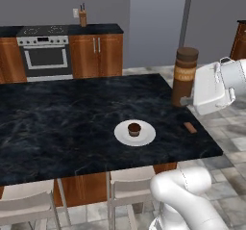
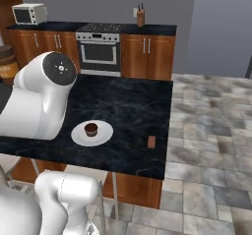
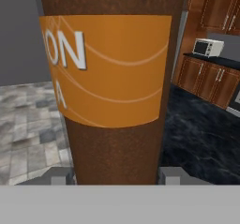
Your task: Take the cinnamon bottle from the cabinet and place it on the dining table, next to the plate with the cupcake. Then take the chocolate from the dining counter and place it on the cupcake plate.
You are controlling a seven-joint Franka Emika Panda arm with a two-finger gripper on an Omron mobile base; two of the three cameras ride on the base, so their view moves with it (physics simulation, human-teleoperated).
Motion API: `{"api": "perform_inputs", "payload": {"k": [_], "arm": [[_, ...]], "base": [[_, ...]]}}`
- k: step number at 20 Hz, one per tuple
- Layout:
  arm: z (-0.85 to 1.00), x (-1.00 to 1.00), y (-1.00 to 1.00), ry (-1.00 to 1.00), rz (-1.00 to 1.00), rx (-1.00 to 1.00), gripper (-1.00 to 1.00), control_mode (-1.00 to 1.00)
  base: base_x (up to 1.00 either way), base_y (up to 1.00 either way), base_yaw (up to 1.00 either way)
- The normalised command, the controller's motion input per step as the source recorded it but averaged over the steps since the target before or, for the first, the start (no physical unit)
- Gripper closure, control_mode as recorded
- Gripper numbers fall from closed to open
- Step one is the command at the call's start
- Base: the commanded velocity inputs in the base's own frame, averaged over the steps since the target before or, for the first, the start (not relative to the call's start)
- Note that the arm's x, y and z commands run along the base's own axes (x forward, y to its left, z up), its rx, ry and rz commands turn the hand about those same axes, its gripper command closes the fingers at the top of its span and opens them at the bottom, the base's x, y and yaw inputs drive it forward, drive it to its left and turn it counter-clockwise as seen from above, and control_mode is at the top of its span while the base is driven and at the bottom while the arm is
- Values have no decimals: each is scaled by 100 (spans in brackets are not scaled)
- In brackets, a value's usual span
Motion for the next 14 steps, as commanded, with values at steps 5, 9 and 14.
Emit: {"api": "perform_inputs", "payload": {"k": [5, 9, 14], "arm": [[-7, 1, 8, 0, -6, 0, 100, -100], [-22, 18, 40, 0, -38, -8, 100, -100], [-23, 30, 44, 0, -50, -6, 100, -100]], "base": [[0, 0, 0], [0, 0, 0], [0, 0, 0]]}}
